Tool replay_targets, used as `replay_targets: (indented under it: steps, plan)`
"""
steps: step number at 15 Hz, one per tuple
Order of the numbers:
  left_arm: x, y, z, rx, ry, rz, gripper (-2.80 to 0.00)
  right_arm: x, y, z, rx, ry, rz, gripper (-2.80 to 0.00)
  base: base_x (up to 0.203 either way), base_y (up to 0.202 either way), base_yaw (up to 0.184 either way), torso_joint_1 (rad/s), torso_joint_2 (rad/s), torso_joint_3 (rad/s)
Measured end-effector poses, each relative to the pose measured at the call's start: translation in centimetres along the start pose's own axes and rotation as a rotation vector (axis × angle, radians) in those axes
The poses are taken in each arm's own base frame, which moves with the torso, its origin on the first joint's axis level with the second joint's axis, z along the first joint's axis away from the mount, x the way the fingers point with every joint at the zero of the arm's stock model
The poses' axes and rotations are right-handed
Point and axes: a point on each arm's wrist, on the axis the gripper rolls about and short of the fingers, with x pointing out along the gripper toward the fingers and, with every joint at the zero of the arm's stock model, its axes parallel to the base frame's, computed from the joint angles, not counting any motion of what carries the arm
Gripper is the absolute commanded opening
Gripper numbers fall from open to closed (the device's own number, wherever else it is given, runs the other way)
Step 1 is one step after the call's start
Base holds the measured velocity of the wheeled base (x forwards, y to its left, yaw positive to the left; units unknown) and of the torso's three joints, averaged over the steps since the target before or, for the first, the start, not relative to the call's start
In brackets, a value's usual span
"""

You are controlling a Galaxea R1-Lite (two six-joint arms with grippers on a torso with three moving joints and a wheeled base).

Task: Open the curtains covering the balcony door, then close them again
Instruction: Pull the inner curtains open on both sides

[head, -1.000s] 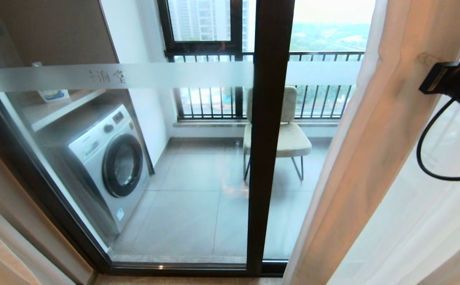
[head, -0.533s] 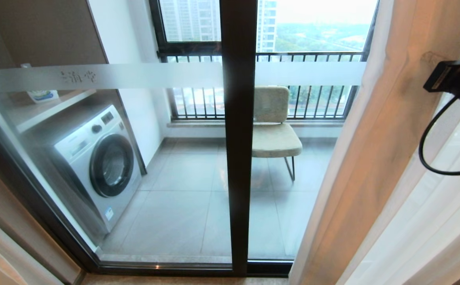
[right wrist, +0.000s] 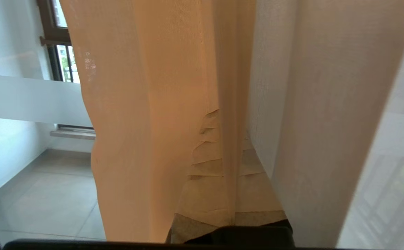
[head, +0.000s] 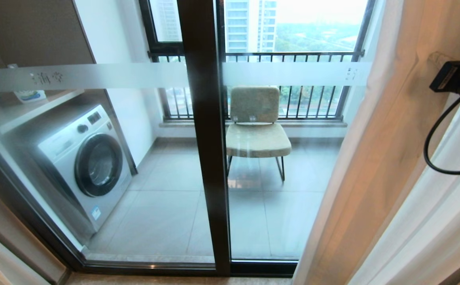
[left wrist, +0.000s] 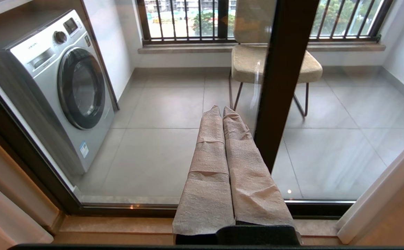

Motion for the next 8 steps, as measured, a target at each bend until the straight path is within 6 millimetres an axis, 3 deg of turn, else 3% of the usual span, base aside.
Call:
replay_targets:
  steps: [8]
  plan:
    - [0.0, 0.0, 0.0, 0.0, 0.0, 0.0, -2.8, -0.17, -0.59, -0.09, -0.006, 0.004, -0.018, -2.8, 0.0, -0.191, 0.0, 0.001, 0.0, 0.004]
